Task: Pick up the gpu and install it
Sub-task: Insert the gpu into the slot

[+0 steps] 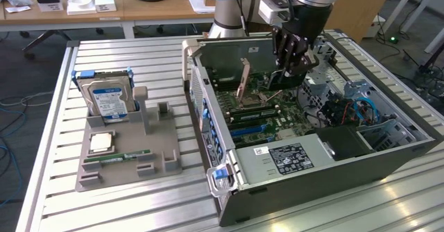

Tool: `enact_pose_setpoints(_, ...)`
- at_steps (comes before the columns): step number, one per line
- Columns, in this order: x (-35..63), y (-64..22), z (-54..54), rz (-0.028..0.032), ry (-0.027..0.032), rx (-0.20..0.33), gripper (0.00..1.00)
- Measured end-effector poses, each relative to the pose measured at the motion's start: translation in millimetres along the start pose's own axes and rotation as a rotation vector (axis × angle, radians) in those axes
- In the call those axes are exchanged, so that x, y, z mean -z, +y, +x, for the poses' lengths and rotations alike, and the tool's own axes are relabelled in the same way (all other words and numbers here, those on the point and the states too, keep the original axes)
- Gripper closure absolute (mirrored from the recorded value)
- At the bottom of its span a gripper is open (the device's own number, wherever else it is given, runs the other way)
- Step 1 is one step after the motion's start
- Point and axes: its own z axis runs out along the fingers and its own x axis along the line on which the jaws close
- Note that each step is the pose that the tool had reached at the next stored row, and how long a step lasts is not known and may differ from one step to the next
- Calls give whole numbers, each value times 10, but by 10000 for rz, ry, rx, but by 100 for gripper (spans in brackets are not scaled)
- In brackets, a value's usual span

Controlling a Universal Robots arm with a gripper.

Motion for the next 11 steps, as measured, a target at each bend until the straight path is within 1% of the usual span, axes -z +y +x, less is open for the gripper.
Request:
enact_pose_setpoints(7, -18, 2, 0, -1, 1, 24, 74)
enact_pose_setpoints(11, -59, 3, 1, -1, 0, 54, 74)
